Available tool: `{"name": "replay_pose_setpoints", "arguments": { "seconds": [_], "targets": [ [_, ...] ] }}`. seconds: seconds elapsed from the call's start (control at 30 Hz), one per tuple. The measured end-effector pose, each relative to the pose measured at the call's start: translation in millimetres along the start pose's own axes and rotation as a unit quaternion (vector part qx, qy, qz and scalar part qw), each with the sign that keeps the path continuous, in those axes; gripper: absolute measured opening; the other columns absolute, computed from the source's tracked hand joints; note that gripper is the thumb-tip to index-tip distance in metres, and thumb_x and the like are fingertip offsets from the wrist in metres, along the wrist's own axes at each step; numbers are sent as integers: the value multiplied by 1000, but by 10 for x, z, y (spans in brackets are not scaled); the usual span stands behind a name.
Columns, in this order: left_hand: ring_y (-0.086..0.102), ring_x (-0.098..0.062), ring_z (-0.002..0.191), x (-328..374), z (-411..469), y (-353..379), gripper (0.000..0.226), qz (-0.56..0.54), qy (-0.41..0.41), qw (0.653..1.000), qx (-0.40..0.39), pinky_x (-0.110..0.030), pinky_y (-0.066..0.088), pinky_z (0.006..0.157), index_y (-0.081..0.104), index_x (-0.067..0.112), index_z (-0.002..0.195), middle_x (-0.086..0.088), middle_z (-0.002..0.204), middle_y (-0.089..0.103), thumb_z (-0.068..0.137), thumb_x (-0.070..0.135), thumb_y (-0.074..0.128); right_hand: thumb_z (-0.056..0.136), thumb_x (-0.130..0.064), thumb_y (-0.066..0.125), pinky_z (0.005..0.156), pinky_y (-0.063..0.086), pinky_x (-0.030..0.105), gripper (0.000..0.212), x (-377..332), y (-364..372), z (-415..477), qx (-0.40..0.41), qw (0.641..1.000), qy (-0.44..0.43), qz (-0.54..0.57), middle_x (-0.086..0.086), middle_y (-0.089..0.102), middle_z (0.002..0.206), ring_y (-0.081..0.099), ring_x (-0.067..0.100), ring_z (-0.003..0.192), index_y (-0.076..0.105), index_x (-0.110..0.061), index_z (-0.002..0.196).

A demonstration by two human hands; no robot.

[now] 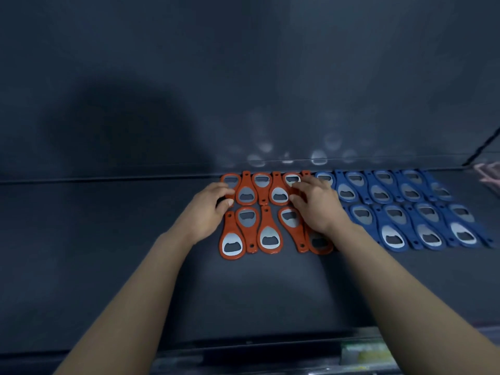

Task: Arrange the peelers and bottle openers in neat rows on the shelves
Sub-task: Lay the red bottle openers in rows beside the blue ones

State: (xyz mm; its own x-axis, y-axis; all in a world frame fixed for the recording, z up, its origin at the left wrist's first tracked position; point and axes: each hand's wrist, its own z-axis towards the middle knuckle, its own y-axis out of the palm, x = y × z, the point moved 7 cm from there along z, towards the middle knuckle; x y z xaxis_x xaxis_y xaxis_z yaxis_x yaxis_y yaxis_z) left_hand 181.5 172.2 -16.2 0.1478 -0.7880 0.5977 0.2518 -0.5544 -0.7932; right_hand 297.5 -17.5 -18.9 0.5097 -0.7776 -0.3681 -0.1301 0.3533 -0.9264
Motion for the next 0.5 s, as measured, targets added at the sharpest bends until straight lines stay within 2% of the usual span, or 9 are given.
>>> {"name": "replay_pose_setpoints", "arguments": {
  "seconds": [0.27,0.4,0.5],
  "targets": [
    [44,-9,122,2,-1,-56,30,-10,0,1000,19,-15,28,97,57,14,124,3,134,49,95,18,50,95,-29,51,111,28,41,41,-13,-60,-35,10,999,-5,38,6,43,143,34,25,133,52,-14,132],
    [44,-2,112,58,-5,-129,30,-26,1,999,47,-13,30,94,57,16,124,4,130,51,94,16,51,93,-13,50,95,36,27,29,44,-270,-94,64,995,-8,78,7,59,125,49,25,118,61,-10,119],
    [44,0,107,140,-4,-157,28,-37,1,998,55,-13,32,89,58,18,122,6,126,52,94,16,52,91,-9,51,90,39,31,25,134,-419,-199,94,991,12,92,10,63,115,54,28,110,64,-7,112]
  ]
}}
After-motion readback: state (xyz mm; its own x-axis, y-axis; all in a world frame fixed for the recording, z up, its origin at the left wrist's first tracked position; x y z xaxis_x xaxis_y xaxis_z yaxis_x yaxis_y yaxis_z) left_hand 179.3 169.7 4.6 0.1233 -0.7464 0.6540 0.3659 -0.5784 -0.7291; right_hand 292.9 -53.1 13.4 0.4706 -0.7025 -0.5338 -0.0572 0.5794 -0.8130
